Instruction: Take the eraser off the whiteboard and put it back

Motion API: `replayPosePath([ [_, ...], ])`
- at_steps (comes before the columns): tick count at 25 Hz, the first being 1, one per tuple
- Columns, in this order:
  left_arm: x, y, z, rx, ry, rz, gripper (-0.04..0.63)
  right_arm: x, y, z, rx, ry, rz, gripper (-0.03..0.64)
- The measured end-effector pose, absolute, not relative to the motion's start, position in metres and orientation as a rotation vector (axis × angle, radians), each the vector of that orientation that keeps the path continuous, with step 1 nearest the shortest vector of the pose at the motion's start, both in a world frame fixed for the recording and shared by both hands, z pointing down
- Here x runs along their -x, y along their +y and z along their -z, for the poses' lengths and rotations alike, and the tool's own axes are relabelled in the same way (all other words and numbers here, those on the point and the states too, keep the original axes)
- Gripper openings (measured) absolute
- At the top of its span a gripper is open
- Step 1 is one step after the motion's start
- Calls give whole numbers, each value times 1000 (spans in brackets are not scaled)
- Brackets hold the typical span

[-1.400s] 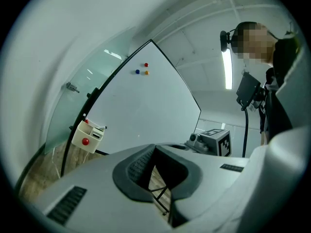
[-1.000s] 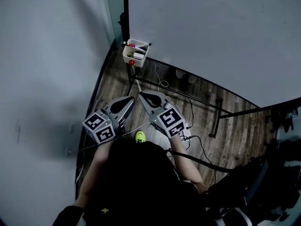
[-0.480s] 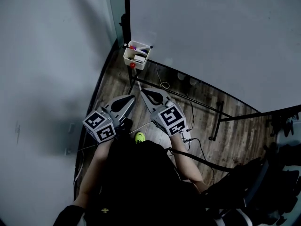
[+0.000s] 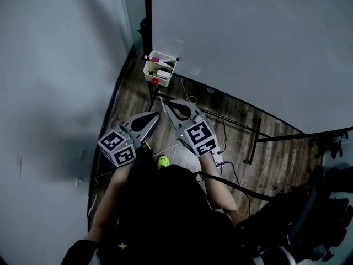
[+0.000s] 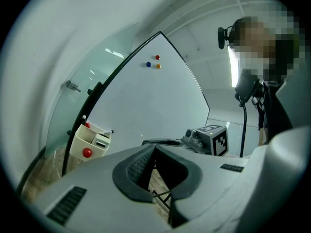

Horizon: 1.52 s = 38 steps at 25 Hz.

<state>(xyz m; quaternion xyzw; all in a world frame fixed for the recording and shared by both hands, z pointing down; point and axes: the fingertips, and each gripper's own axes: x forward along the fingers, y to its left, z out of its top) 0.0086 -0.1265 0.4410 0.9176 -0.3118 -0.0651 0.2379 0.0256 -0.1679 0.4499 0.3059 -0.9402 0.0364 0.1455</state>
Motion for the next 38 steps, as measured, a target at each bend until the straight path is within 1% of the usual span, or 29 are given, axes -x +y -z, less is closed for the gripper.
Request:
replayPosePath([
  [8,1,-150,-450,-2490,-842,168,0,-19,-199,-463,-889,-2649,-85,52],
  [14,5,-163,-460,-2457,-819,160,0,-20,-224,-475,-918,-2595,-89,101],
  [24,17,-186,-474,-2428,-809,175,1,-14,-251,-495,-929,-2526,-106,150],
  [29,21,-193,-481,-2416,-798,166,0,-13,-263,-506,-945,-2476,-98,220],
  [38,26,-200,-488,-2395,-788,176,0,-11,-281,-513,-961,-2437,-74,239],
])
